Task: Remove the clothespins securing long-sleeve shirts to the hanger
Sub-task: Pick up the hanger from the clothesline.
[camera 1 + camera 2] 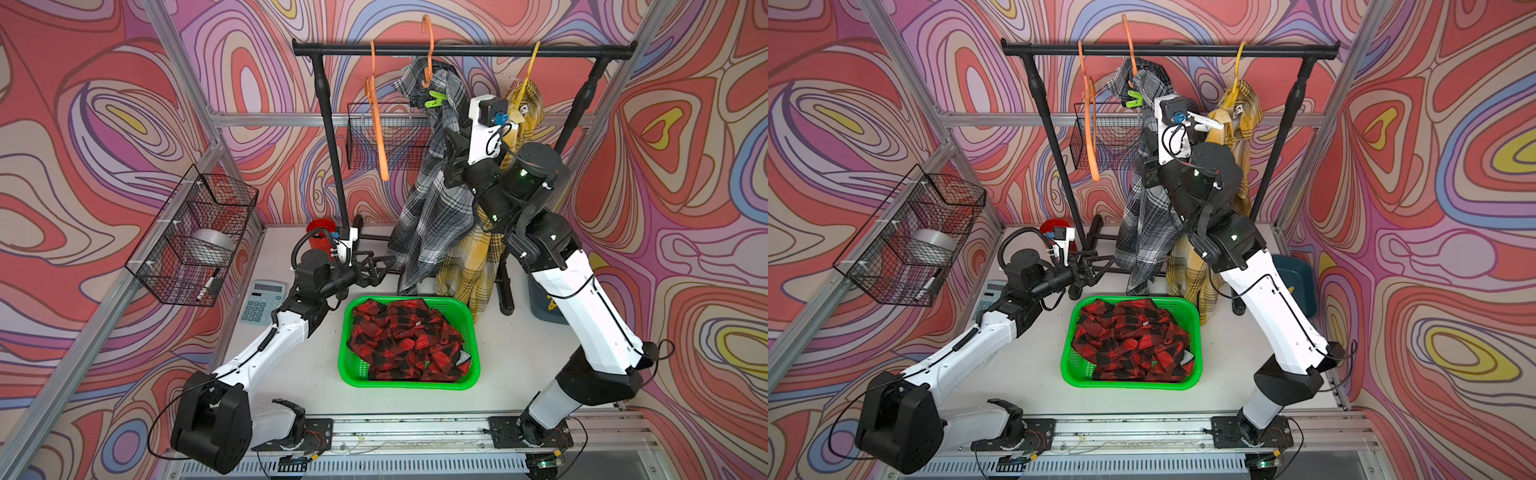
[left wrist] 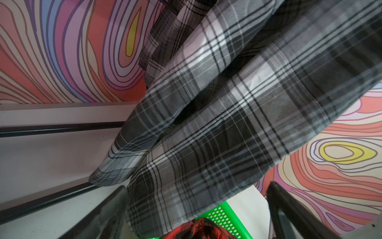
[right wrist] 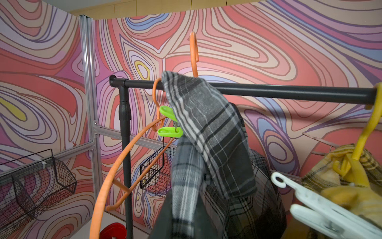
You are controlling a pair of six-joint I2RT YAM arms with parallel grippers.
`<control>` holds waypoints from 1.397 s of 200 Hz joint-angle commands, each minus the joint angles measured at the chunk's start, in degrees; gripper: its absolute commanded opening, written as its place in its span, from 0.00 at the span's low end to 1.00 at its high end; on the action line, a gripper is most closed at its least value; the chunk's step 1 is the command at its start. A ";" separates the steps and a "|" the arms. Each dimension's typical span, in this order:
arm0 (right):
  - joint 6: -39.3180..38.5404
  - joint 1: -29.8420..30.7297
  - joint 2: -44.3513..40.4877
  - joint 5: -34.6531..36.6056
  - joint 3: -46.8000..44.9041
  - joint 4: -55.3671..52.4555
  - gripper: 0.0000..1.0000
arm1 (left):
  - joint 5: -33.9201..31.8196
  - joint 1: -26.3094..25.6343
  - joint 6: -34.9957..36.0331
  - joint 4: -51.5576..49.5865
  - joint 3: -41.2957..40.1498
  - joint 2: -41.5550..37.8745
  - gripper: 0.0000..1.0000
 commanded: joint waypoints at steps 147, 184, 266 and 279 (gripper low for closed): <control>13.83 0.37 -17.69 -9.21 -38.15 -4.60 0.00 | -15.71 6.27 -3.56 -4.14 -6.42 -7.42 1.00; 12.83 0.46 -20.07 -11.61 -41.26 -2.34 0.00 | -16.50 6.59 -4.89 -2.75 -7.76 -7.66 1.00; 8.24 0.42 -25.07 -14.97 -35.44 -3.01 0.00 | -15.75 6.67 -5.98 -0.94 -7.24 -6.04 1.00; 7.96 0.46 -25.60 -14.38 -34.82 -5.58 0.00 | -15.76 6.61 -5.99 -0.94 -7.24 -6.02 1.00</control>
